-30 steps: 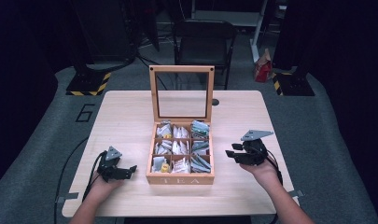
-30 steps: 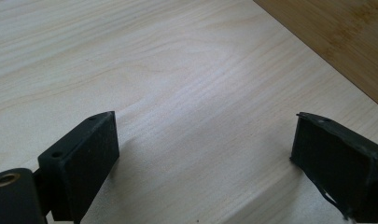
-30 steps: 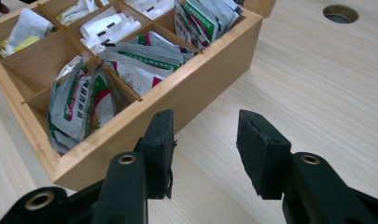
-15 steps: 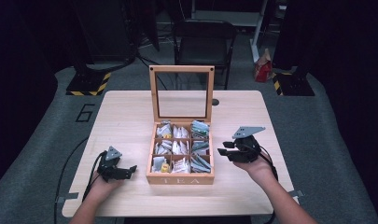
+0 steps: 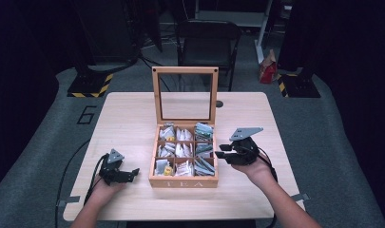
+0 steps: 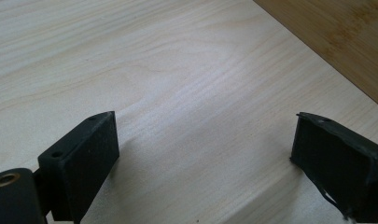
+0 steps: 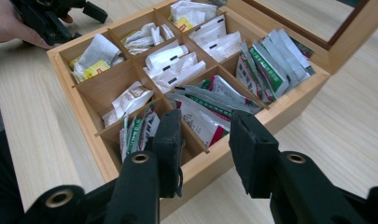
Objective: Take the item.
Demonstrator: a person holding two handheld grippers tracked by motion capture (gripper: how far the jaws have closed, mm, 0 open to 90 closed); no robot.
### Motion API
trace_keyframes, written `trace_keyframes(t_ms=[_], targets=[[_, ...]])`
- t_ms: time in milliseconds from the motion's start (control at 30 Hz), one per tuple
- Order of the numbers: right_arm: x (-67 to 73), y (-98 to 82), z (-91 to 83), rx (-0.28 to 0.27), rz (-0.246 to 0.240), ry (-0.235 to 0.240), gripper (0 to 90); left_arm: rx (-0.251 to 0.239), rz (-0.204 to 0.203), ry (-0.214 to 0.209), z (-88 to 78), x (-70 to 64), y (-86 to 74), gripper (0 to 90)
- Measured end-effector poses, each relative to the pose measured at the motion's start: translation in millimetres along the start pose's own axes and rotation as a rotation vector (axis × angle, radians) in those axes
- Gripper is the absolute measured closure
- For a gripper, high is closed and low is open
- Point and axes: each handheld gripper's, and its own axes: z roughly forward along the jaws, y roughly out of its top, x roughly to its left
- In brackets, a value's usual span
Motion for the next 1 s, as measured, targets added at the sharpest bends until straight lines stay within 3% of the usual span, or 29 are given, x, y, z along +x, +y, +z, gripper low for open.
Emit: trace_keyframes(t_ms=[300,1000], targets=[[5.1,-1.5,11.8,0.019,-0.023,0.022,69.4,0.0,0.0,0.0,0.0,0.0,0.0,7.0],[16.0,-12.8,33.4,0.048,-0.025,0.049,71.3,0.0,-0.001,-0.002,0.0,0.0,0.0,7.0]])
